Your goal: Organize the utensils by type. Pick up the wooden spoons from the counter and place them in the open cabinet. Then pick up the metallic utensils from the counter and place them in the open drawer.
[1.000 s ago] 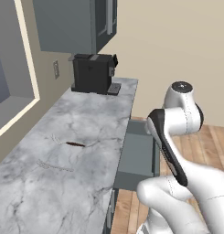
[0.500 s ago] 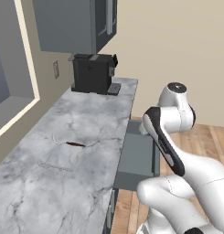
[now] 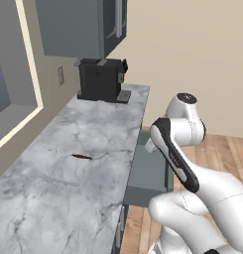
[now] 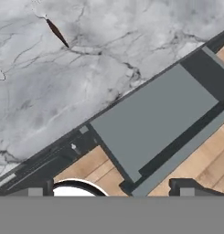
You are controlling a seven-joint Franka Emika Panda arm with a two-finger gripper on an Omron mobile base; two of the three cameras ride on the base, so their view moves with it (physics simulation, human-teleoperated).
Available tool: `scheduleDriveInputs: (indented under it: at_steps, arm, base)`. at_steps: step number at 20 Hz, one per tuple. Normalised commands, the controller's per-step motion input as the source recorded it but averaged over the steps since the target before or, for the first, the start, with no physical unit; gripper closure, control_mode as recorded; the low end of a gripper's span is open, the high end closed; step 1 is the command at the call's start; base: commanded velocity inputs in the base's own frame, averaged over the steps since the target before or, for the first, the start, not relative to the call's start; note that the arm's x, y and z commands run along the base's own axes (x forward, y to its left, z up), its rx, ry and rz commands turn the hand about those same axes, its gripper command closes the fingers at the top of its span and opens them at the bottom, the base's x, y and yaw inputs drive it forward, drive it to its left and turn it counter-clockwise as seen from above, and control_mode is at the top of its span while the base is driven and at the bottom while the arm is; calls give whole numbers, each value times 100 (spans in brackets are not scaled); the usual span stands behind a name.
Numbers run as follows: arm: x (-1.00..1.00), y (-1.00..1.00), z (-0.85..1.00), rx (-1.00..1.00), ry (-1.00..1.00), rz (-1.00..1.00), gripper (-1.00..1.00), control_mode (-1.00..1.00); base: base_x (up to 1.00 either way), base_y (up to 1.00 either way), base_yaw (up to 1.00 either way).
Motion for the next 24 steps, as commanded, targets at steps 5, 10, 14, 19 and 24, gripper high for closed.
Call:
scheduleDriveInputs:
  at_steps: [5, 10, 14, 19, 24]
  arm:
    - [-39, 45, 0, 0, -3, 15, -100, -100]
    - [-40, 64, 0, -8, -1, 8, -100, -100]
    - [-26, 89, -3, -11, 0, 15, -100, -100]
    - [-5, 82, 0, -9, 1, 10, -100, -100]
    - [4, 69, 0, -2, 5, 13, -100, -100]
  base:
    - [0, 0, 0]
    - [0, 0, 0]
    - [0, 0, 0]
    - [0, 0, 0]
    - [0, 0, 0]
